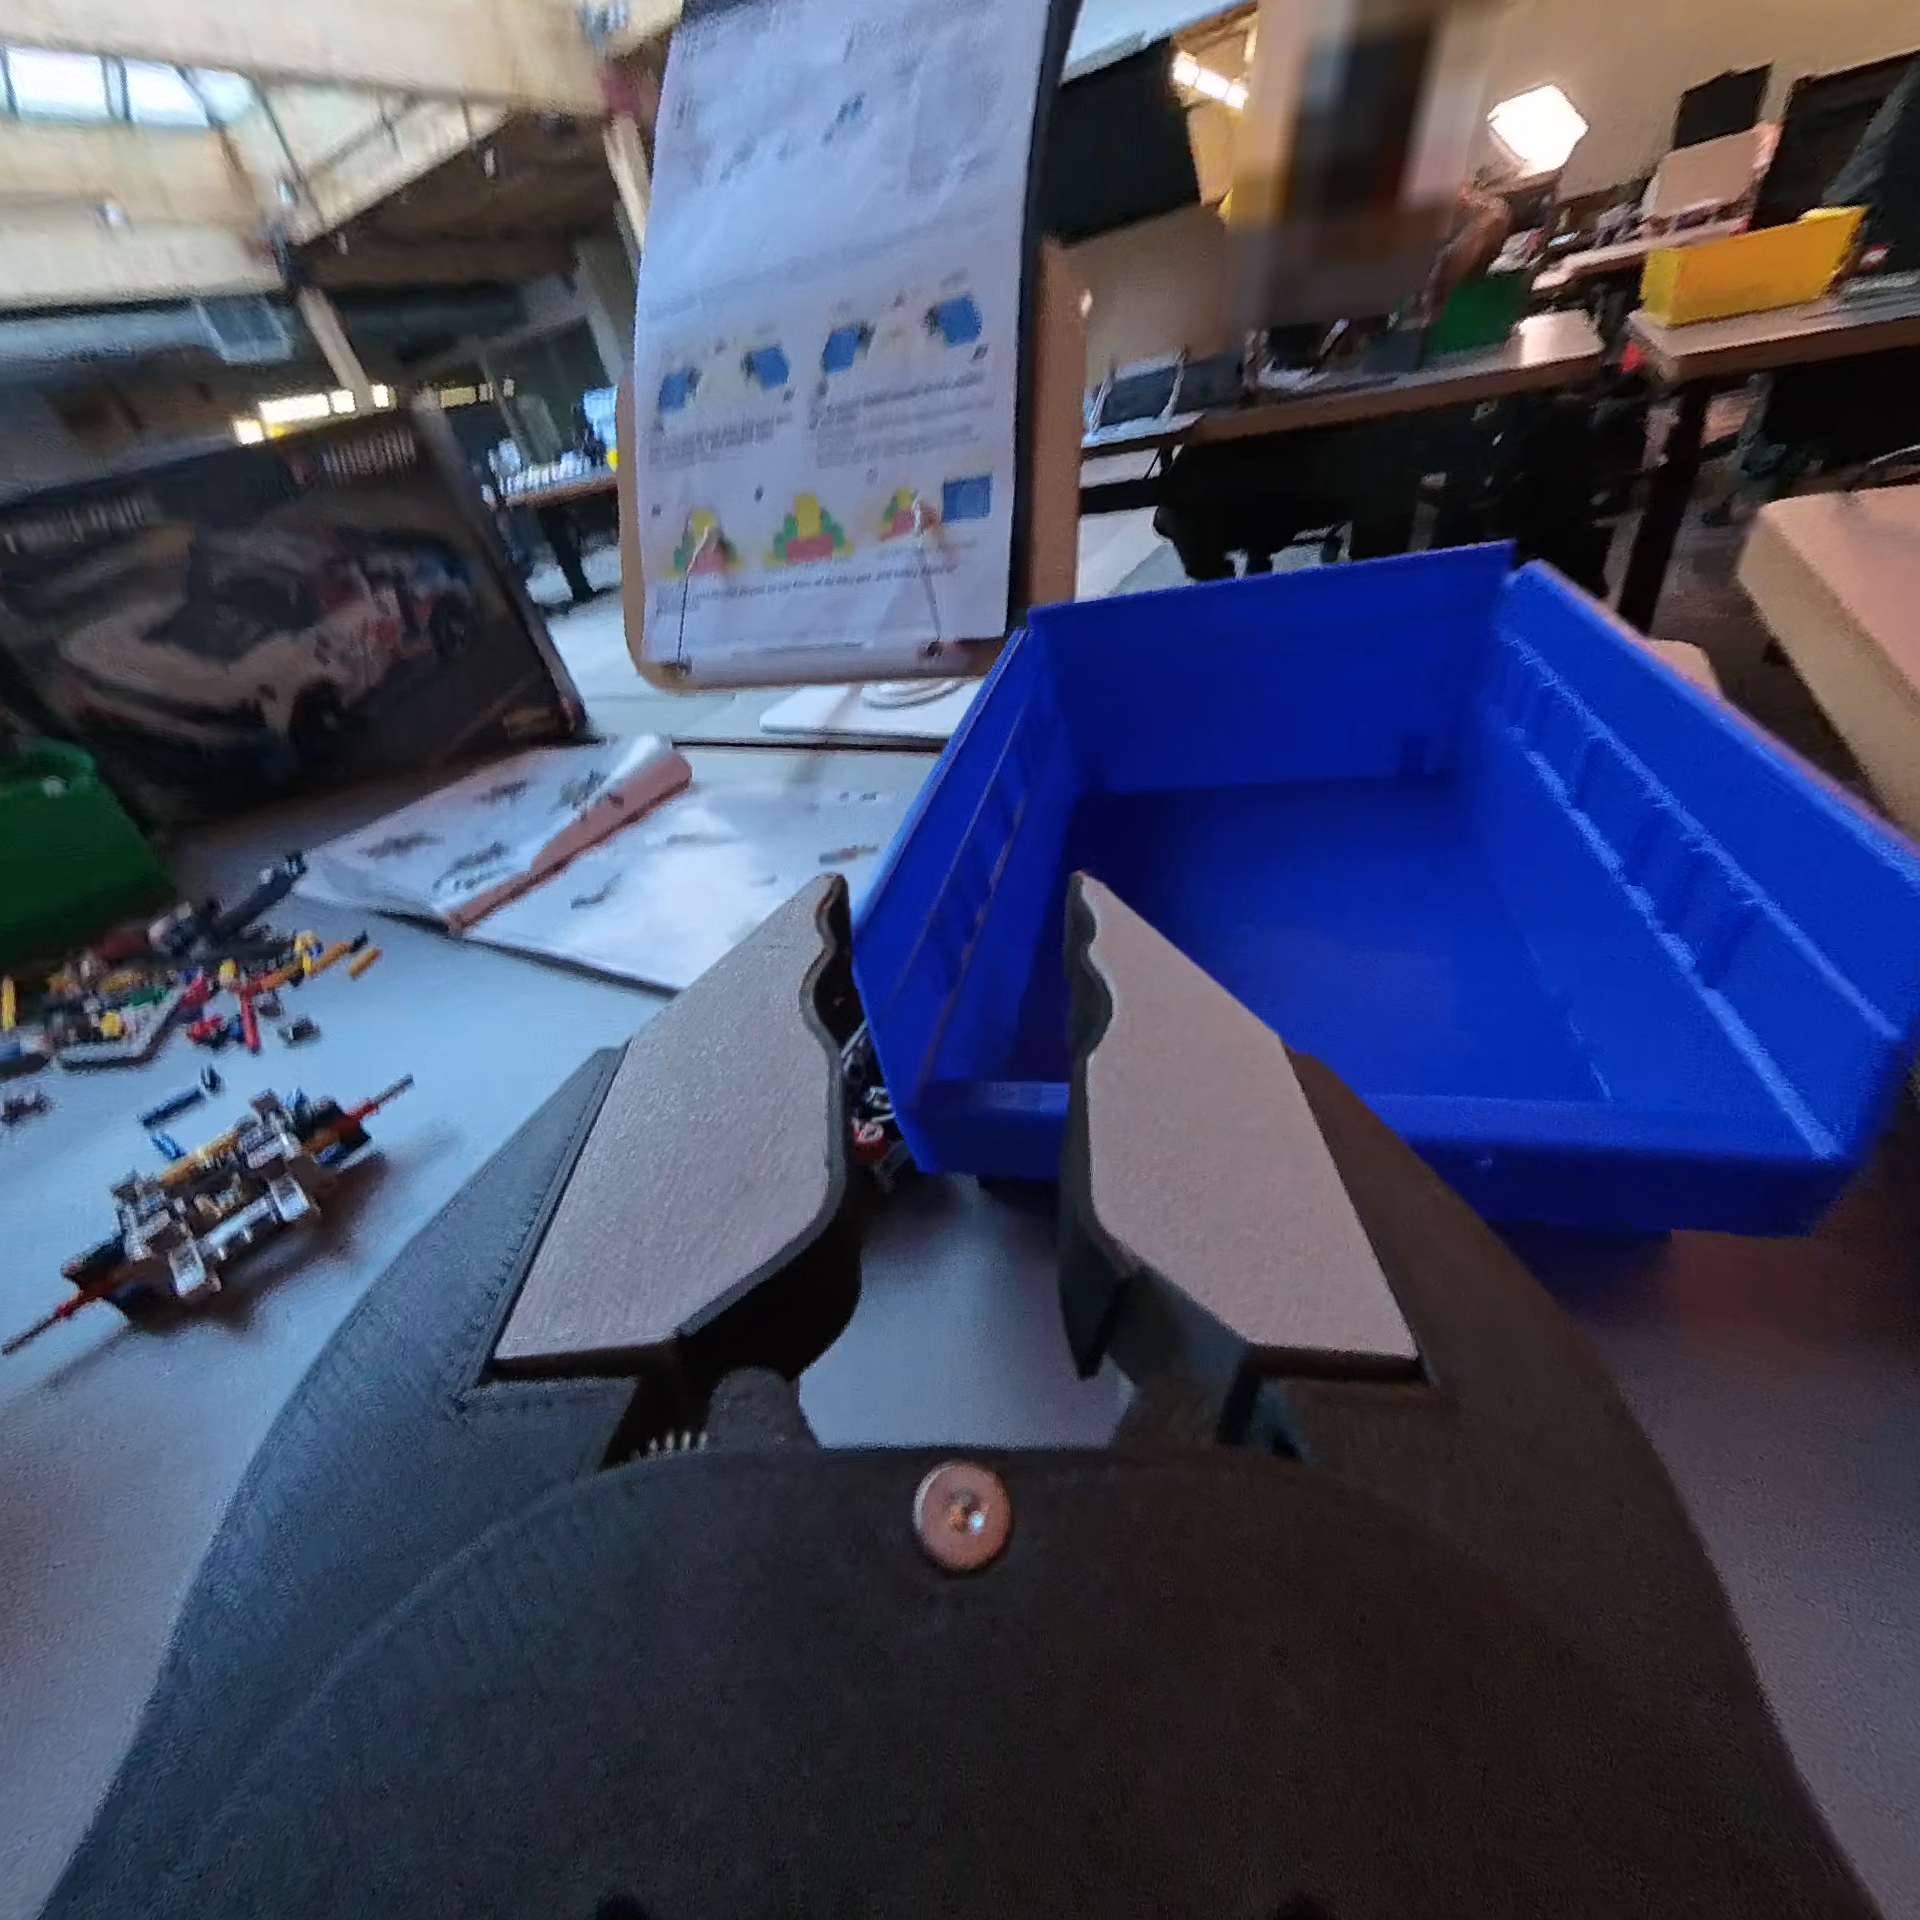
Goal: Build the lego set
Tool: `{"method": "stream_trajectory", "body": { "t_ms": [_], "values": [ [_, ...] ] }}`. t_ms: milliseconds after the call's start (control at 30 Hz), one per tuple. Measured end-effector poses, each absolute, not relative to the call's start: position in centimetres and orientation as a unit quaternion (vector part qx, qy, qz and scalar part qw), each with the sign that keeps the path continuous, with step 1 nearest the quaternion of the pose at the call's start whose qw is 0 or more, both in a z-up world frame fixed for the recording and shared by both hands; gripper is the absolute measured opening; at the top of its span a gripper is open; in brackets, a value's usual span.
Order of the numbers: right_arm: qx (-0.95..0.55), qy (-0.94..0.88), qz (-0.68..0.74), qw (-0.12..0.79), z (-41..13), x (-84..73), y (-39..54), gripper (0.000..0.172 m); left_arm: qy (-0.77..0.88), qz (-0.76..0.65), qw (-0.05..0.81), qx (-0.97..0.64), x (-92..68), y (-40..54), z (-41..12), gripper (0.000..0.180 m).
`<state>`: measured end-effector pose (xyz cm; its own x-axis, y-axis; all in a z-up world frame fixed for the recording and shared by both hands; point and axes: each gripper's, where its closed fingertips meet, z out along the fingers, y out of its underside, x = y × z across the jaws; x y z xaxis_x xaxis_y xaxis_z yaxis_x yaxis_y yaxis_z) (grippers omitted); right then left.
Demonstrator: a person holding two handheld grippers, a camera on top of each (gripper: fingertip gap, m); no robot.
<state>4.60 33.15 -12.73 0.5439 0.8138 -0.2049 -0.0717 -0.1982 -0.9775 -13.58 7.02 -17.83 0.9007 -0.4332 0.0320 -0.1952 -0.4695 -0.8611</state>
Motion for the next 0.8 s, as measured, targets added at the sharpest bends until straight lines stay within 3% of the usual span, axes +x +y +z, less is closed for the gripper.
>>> {"method": "stream_trajectory", "body": {
  "t_ms": [433,800],
  "values": [
    [-0.666,-0.331,0.352,0.568,-14.7,2.2,32.0,0.032,0.210,-0.082,0.489,-0.843,-16.5,-0.3,-20.0,0.032],
    [-0.683,-0.390,0.322,0.527,-17.6,-1.6,28.4,0.028,0.269,-0.138,0.505,-0.808,-19.4,-1.1,-20.7,0.030]
  ]
}}
